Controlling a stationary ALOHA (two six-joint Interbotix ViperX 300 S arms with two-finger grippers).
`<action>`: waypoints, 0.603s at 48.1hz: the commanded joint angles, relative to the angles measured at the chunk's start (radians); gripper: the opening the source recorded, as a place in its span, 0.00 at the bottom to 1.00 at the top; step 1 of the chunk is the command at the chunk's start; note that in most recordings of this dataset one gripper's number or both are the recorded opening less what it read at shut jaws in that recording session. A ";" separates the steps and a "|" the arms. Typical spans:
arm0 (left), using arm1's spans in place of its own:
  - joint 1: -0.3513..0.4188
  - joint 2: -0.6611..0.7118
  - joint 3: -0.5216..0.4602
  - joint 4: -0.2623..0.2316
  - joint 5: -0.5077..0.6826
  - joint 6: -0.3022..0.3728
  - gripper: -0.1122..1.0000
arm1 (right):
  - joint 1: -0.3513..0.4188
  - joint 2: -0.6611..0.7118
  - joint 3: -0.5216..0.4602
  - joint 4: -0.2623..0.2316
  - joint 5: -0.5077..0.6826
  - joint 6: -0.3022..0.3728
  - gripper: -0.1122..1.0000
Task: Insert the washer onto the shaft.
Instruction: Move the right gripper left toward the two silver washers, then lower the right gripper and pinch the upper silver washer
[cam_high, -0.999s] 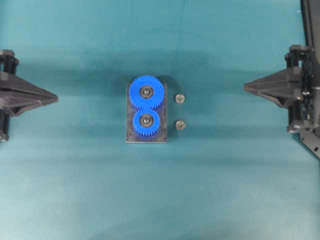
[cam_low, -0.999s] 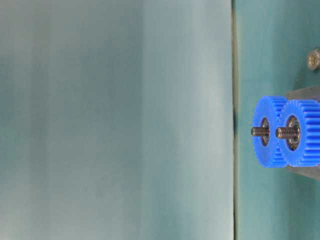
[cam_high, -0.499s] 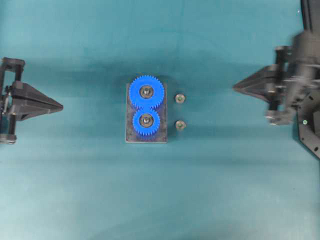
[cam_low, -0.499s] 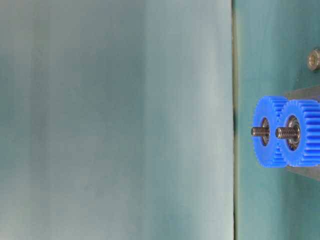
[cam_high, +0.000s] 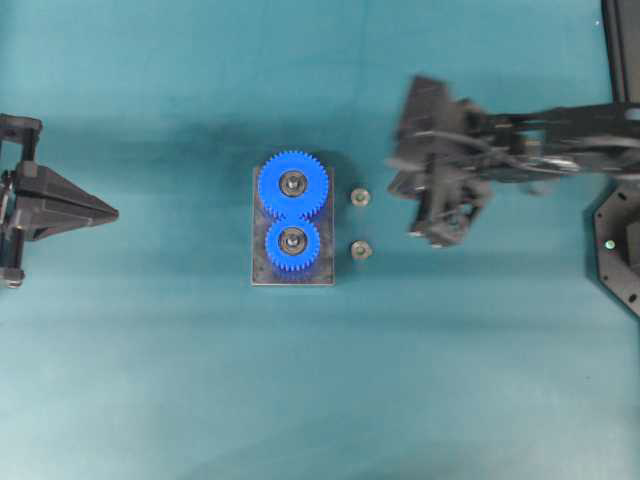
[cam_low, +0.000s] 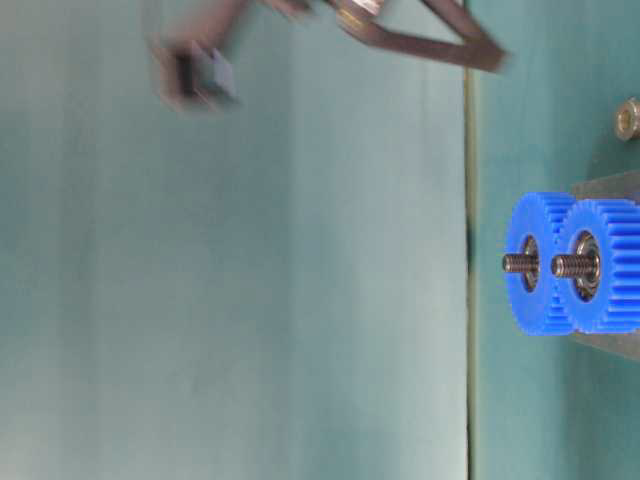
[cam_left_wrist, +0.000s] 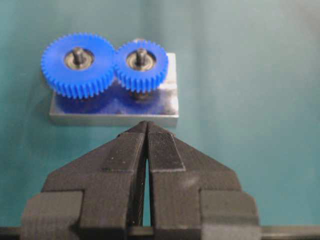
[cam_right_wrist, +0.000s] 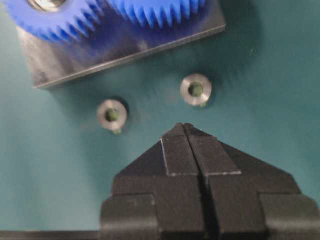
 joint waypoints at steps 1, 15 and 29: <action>-0.002 -0.003 -0.034 0.002 0.000 -0.002 0.11 | -0.003 0.052 -0.077 -0.015 0.054 0.002 0.08; -0.003 -0.003 -0.041 0.002 0.000 -0.002 0.11 | -0.003 0.181 -0.193 -0.064 0.109 -0.015 0.09; -0.003 -0.002 -0.037 0.003 0.000 -0.003 0.11 | -0.003 0.181 -0.176 -0.066 0.058 -0.048 0.37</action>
